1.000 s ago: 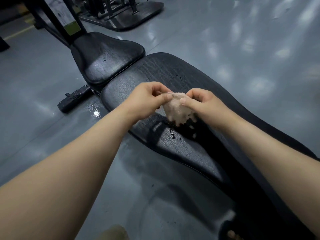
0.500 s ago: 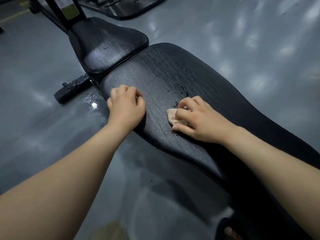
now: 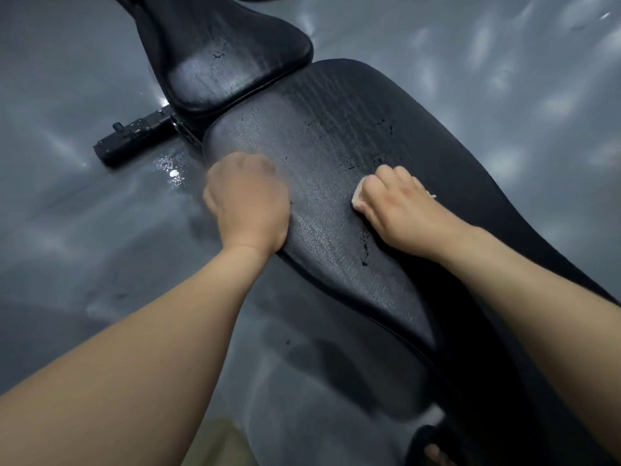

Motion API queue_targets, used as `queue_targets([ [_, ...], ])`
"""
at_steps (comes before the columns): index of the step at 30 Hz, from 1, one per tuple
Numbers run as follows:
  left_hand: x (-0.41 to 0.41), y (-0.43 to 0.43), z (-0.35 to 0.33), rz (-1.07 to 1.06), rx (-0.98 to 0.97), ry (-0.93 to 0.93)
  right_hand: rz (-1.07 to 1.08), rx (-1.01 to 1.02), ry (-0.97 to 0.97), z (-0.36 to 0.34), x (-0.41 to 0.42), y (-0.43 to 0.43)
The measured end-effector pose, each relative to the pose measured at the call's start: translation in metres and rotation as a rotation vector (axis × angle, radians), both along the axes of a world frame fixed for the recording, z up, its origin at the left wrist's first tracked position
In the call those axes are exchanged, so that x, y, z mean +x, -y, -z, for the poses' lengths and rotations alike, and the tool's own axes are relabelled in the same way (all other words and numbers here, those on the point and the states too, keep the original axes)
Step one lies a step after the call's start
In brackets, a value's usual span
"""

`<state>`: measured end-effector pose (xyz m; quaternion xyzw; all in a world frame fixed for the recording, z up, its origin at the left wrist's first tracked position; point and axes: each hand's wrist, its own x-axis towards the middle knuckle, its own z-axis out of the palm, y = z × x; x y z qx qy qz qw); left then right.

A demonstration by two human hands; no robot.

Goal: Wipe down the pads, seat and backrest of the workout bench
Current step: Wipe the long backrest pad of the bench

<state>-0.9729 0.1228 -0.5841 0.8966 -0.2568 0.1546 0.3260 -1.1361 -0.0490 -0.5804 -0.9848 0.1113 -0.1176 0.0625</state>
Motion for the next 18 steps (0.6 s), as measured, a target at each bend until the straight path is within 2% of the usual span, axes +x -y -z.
queue_targets([
  [3, 0.000, 0.000, 0.000, 0.000, 0.012, -0.014, 0.084, 0.201, 0.077, 0.006, 0.006, 0.002],
  [5, 0.001, 0.000, 0.000, -0.005, 0.018, -0.013, 0.040, 0.239, 0.115, 0.011, -0.007, -0.008],
  [11, 0.000, 0.001, 0.001, -0.025, 0.036, 0.006, -0.252, 0.083, 0.006, 0.006, -0.046, -0.034],
  [14, 0.001, 0.002, 0.002, -0.028, 0.047, 0.011, -0.237, 0.070, -0.008, 0.000, -0.017, -0.017],
  [18, 0.001, 0.002, 0.001, -0.024, 0.070, 0.008, -0.086, 0.104, 0.045, -0.009, 0.028, 0.001],
])
